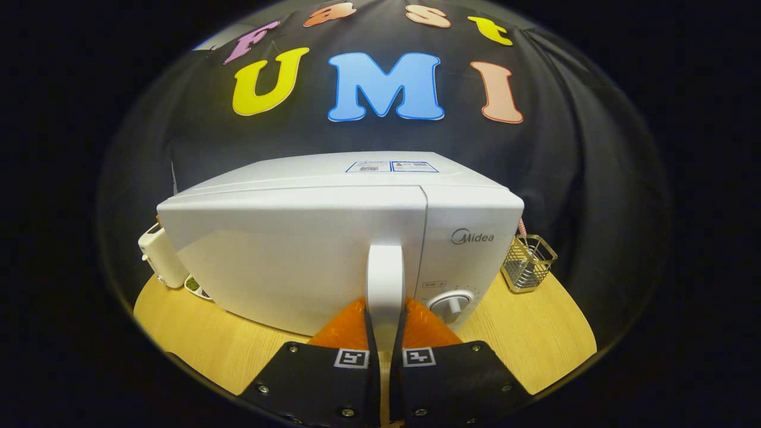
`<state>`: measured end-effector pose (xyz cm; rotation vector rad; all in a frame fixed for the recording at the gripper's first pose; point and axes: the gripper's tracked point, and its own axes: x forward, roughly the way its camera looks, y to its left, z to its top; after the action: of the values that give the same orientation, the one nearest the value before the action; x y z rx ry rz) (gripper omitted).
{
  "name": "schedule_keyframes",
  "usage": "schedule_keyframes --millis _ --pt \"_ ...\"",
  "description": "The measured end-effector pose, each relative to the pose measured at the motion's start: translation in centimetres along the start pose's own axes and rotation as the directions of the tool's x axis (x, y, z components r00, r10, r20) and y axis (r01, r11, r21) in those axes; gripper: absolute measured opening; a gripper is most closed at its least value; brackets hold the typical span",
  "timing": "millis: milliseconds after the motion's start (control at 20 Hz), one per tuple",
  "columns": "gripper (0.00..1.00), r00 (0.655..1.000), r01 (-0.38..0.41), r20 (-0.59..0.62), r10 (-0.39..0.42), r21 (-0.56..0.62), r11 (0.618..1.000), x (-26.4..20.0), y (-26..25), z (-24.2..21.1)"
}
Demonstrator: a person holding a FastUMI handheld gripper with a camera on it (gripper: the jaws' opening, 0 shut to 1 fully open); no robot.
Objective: Open the microwave, put the food inside, and close the microwave door.
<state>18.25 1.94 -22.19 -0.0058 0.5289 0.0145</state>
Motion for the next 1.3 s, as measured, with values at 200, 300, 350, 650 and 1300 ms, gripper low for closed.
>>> schedule_keyframes --millis 200,300,350,650,1300 --pt "0.06 1.000 -0.021 0.003 0.021 -0.069 0.997 -3.9 1.1 -2.1" --pt "0.06 1.000 -0.027 -0.016 0.026 -0.040 0.999 -5.4 1.5 -2.7" --pt "0.06 0.999 -0.030 -0.027 0.029 -0.037 0.999 -6.1 1.9 -3.1" --pt "0.06 0.991 -0.105 -0.080 0.102 -0.028 0.994 -11.5 5.6 -5.8" --pt "0.15 0.977 -0.205 -0.053 0.206 0.017 0.979 -18.6 13.5 -9.3"
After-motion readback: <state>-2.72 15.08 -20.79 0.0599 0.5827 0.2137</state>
